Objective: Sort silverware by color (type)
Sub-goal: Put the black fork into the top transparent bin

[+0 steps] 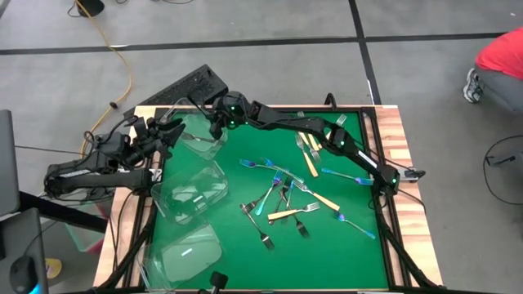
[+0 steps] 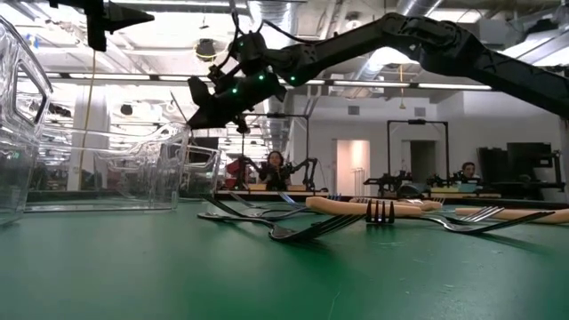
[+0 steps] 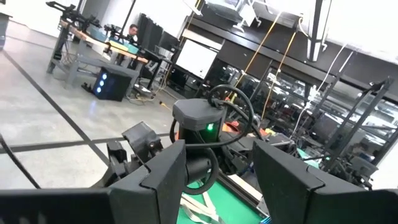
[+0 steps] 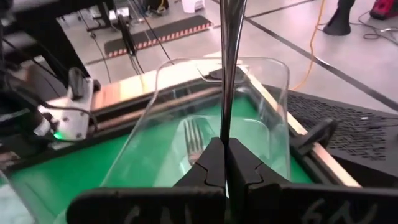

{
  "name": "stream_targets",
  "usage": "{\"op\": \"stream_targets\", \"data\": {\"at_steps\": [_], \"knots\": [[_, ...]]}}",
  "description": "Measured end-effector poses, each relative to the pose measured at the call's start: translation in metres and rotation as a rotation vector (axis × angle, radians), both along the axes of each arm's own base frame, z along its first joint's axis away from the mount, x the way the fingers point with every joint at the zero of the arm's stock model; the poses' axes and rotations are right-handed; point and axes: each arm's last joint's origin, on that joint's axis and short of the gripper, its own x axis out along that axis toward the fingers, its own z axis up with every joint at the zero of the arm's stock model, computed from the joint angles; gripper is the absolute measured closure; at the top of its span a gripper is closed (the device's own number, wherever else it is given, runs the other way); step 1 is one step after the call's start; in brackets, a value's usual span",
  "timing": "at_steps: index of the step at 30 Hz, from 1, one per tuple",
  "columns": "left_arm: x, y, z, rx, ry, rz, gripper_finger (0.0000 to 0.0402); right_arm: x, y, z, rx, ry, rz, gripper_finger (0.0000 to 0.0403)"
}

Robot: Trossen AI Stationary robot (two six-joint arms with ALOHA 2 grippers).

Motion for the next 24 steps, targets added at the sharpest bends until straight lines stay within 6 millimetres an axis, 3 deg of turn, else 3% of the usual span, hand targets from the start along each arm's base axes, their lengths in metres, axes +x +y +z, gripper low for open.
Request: {"op": "stream_targets", "data": {"at_steps": [24], "knots": [[0.0, 0.0001, 0.0, 0.0, 0.0, 0.003, 0.023, -0.0004, 0.0027, -0.0032, -0.033, 0.048, 0.014, 0.0359]]}}
